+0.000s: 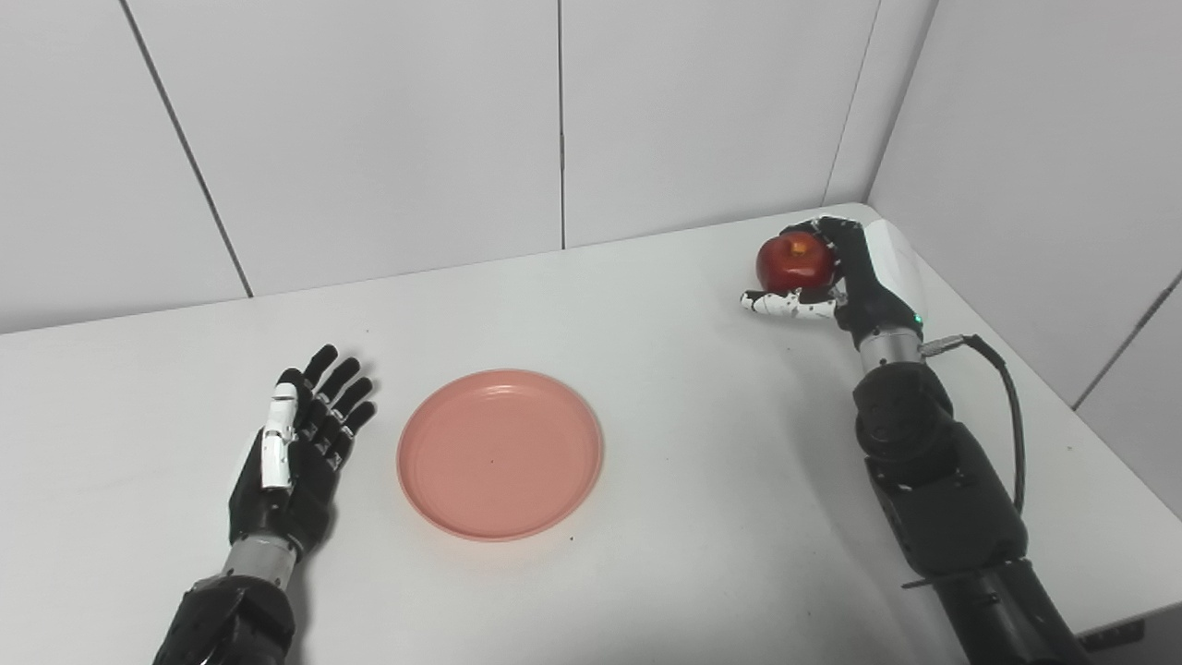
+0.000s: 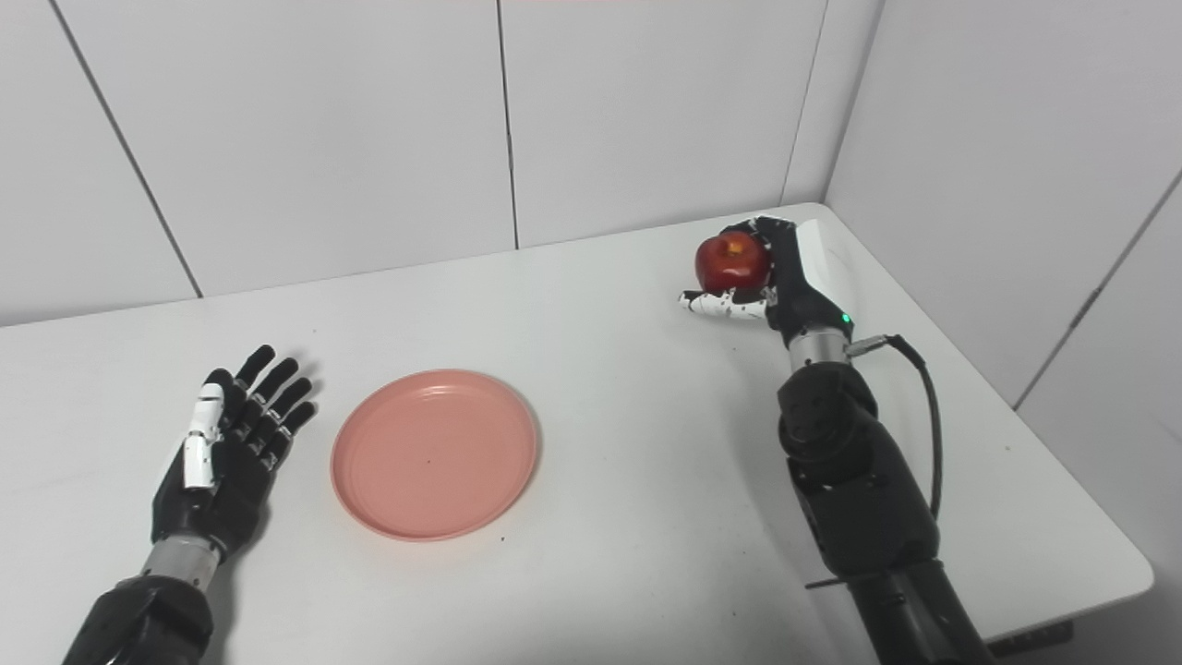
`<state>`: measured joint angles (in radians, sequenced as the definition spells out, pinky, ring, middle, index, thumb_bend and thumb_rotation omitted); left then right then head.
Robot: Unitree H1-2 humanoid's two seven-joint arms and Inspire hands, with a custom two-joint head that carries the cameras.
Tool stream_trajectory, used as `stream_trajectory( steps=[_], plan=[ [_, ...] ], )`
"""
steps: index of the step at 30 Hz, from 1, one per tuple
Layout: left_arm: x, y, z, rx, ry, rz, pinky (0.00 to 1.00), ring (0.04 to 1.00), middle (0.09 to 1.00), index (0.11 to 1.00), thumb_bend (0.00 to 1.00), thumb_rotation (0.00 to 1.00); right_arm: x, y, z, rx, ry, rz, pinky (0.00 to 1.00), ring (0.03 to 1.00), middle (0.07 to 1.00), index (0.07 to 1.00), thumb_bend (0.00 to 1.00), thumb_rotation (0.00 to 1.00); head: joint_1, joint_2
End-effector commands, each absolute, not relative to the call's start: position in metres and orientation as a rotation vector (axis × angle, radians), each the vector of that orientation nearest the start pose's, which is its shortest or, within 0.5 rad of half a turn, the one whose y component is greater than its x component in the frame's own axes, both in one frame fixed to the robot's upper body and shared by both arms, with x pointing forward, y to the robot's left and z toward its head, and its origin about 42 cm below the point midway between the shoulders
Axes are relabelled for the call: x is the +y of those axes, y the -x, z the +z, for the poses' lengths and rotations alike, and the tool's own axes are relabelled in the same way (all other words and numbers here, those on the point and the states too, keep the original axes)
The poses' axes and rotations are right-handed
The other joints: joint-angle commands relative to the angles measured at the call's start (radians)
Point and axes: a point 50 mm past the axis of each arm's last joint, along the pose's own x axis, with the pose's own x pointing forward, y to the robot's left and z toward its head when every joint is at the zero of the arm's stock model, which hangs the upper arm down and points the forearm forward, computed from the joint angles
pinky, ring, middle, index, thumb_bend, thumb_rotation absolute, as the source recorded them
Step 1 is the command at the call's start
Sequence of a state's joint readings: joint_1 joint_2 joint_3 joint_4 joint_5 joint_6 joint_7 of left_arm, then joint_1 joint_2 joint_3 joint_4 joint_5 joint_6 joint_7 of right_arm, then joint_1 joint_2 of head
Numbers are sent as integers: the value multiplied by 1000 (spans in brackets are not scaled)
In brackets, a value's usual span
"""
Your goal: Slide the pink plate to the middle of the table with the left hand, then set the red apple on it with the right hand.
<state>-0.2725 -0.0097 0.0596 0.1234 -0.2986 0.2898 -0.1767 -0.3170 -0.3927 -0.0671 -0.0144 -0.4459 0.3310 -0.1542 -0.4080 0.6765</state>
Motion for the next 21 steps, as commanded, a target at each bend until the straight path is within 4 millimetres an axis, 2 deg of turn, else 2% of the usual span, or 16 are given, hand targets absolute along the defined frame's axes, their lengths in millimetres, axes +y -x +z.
stream_trajectory(
  steps=[1, 7, 16, 21],
  plan=[
    [182, -365, 120, 191, 317, -245, 922, 904, 912, 899, 383, 1000, -343, -379, 255, -189, 785, -401, 415, 474, 511, 530, 563, 60, 10, -2],
    [177, -364, 120, 186, 309, -246, 910, 897, 909, 895, 381, 1000, -325, -379, 273, -257, 784, -348, 420, 479, 518, 534, 559, 61, 32, -5],
    [169, -362, 120, 186, 294, -241, 895, 887, 898, 885, 400, 1000, -289, -385, 286, -322, 769, -282, 415, 474, 513, 527, 588, 48, 67, -10],
    [162, -361, 120, 180, 293, -235, 890, 887, 898, 881, 398, 1000, -258, -389, 289, -353, 756, -214, 418, 471, 509, 519, 588, 63, 109, -12]
  ],
)
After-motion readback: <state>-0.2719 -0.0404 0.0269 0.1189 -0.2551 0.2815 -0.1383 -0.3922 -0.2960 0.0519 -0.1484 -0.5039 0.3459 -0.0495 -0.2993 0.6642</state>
